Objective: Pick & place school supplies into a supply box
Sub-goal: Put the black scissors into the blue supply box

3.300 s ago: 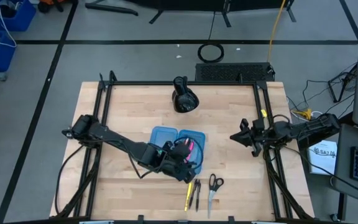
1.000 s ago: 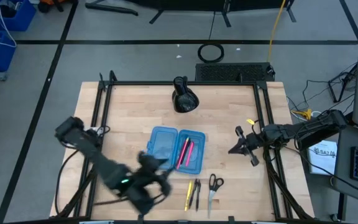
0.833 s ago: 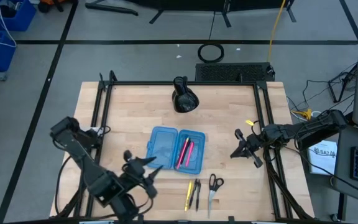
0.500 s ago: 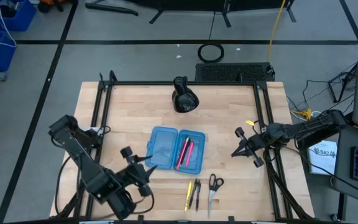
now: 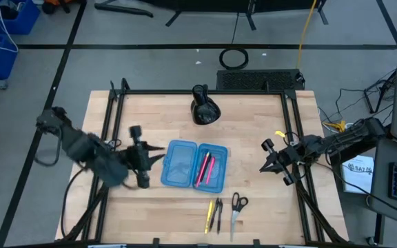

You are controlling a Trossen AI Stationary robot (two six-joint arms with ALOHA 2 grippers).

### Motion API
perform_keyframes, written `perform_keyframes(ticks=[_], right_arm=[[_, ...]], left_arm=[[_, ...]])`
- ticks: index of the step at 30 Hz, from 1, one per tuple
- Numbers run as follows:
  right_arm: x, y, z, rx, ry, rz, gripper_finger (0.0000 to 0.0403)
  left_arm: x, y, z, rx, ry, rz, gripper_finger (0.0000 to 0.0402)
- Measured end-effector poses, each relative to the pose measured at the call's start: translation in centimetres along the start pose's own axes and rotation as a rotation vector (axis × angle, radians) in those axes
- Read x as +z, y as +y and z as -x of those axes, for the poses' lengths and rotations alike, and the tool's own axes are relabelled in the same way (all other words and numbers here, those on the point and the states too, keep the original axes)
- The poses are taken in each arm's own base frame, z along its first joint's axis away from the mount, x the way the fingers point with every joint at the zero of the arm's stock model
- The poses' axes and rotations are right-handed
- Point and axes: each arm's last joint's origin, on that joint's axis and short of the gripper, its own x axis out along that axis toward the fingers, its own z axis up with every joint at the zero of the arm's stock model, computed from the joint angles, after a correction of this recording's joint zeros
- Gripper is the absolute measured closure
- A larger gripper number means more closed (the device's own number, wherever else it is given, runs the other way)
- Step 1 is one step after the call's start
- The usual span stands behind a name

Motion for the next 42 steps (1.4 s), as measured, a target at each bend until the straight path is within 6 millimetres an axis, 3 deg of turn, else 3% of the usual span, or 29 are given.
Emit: perform_keyframes(ticks=[4,5,9,12,16,23,27,35,39,42], right_arm=[[-0.9,0.9,-1.0,-0.037,0.106,0.039,0.0403],[-0.3,1.1,-1.7,-0.057,0.121,0.062,0.0403],[2.4,2.7,-5.3,-0.168,0.178,0.101,0.0403],[2.7,4.3,-8.0,-0.273,0.339,0.098,0.0403],[3.8,6.1,-11.5,-0.430,0.458,0.005,0.0403],[4.1,10.0,-17.9,-0.437,0.551,-0.150,0.0403],[3.6,11.2,-20.7,-0.528,0.603,-0.267,0.0403],[2.3,11.6,-23.4,-0.859,0.709,-0.865,0.0403],[0.2,11.3,-22.7,-1.098,0.770,-1.129,0.0403],[-1.2,10.8,-21.8,-1.298,0.851,-1.228,0.0403]], left_arm=[[-1.0,2.2,-0.8,-0.247,-0.199,-0.077,0.0348],[-1.5,2.7,-1.1,-0.281,-0.253,-0.086,0.0356],[-5.2,3.6,-2.2,-0.331,-0.361,-0.086,0.0391],[-8.1,3.8,-2.8,-0.335,-0.367,-0.042,0.0396],[-11.8,3.2,-3.5,-0.340,-0.356,0.016,0.0385],[-17.5,0.7,-5.0,-0.388,-0.461,0.034,0.0397],[-20.7,-0.6,-6.2,-0.358,-0.539,0.067,0.0389],[-26.0,-2.0,-7.8,-0.380,-0.468,0.085,0.0395],[-27.4,-2.4,-8.0,-0.400,-0.434,0.065,0.0378],[-28.1,-2.6,-8.2,-0.421,-0.418,0.054,0.0371]])
